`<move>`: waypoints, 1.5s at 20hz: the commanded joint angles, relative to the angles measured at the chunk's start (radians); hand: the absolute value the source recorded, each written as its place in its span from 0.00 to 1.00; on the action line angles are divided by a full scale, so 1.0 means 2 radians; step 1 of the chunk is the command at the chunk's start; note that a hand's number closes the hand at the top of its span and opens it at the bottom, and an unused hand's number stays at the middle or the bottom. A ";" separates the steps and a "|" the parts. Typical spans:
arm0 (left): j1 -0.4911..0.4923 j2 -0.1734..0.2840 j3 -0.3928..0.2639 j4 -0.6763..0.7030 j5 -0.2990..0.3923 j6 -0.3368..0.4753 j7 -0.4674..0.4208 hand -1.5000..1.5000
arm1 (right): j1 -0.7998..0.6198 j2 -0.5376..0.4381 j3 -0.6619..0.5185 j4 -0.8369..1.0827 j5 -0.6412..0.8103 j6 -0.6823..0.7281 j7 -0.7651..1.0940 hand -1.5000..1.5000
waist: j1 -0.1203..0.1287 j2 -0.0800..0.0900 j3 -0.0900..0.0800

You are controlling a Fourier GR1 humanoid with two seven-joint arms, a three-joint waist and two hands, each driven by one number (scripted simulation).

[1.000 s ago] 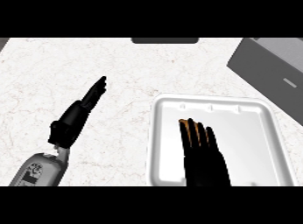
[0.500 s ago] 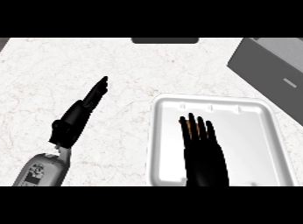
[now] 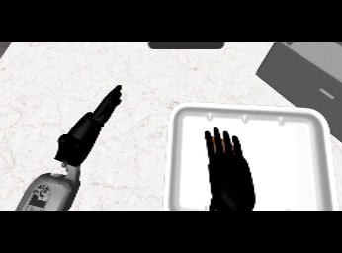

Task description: Pick the croissant from the tray and place it in the cardboard box

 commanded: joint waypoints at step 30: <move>0.004 -0.027 0.044 0.016 -0.027 -0.041 -0.022 0.50 | -0.026 -0.006 -0.036 0.141 0.078 -0.095 -0.078 1.00 | 0.001 0.001 0.000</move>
